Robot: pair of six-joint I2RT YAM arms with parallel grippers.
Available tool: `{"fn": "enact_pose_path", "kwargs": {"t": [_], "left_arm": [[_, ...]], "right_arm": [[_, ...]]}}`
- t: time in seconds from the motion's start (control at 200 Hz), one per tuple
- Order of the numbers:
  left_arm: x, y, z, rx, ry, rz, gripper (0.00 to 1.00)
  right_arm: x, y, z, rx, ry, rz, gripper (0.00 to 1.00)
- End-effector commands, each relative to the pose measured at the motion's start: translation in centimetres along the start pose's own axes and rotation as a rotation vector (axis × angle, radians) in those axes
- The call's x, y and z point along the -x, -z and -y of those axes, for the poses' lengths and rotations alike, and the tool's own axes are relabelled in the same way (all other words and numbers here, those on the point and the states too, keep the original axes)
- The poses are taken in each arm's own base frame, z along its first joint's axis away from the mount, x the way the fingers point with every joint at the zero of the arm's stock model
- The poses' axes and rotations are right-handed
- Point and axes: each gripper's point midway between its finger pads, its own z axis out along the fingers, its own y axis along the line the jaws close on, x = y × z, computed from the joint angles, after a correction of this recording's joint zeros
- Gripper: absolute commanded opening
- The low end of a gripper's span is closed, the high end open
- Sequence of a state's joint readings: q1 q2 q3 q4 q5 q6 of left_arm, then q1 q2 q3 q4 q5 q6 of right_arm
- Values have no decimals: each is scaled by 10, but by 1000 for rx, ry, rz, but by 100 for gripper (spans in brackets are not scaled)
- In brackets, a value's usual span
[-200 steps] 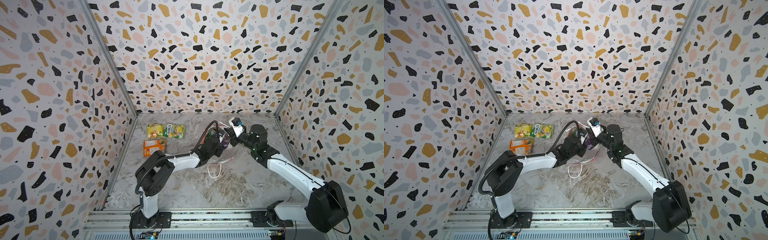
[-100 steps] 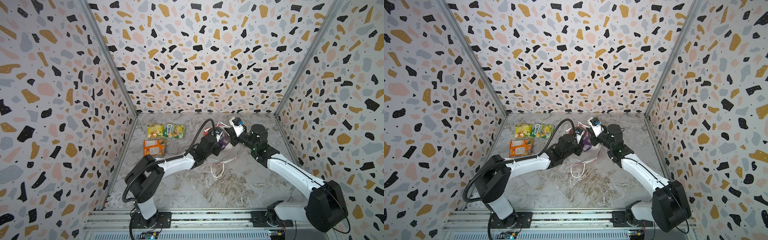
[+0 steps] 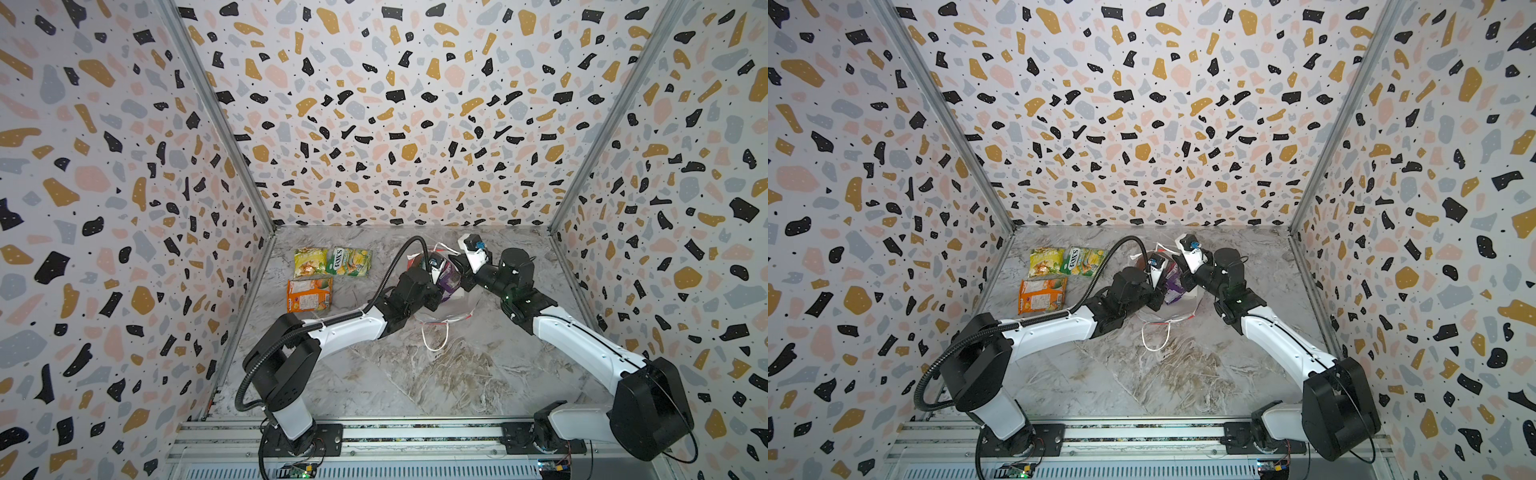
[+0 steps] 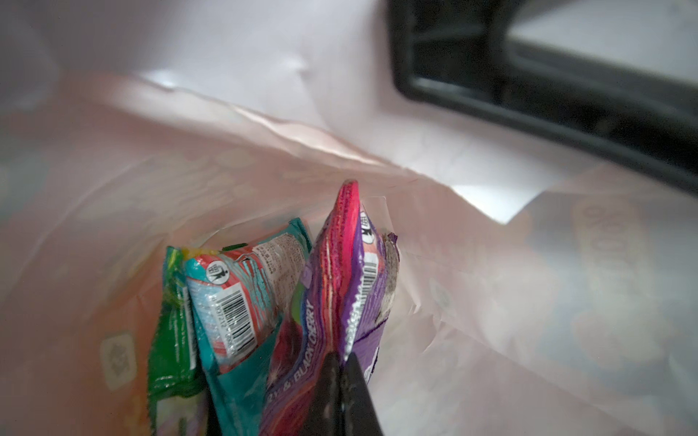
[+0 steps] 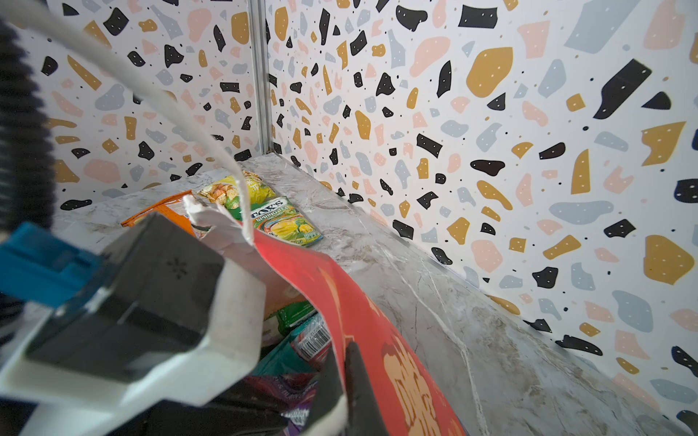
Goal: Take the snacks out of the paper bag
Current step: Pick up the snack from the paper bag.
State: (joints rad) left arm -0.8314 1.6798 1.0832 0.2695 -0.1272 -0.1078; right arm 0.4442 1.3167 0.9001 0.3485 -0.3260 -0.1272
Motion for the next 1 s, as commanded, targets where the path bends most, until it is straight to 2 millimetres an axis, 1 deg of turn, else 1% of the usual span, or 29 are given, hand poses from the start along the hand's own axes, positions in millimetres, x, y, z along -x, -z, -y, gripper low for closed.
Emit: {"fn": "enact_pose_path", "kwargs": {"t": [0.0, 0.345, 0.506, 0.661, 0.686, 0.901, 0.996], "left_arm": [[36, 17, 3, -25, 18, 109, 0], [53, 35, 4, -29, 22, 139, 0], [61, 39, 6, -40, 21, 151, 0], [75, 47, 8, -47, 8, 173, 0], [71, 48, 7, -44, 5, 153, 0], [75, 55, 10, -64, 6, 163, 0], [80, 61, 13, -79, 6, 170, 0]], "right_arm": [[11, 0, 5, -10, -10, 27, 0], [9, -1, 5, -9, -18, 25, 0], [10, -1, 7, -20, -20, 25, 0], [10, 0, 10, -31, -23, 23, 0], [11, 1, 10, -32, -23, 22, 0], [7, -2, 13, -45, -34, 10, 0], [7, -2, 15, -56, -41, 8, 0]]}}
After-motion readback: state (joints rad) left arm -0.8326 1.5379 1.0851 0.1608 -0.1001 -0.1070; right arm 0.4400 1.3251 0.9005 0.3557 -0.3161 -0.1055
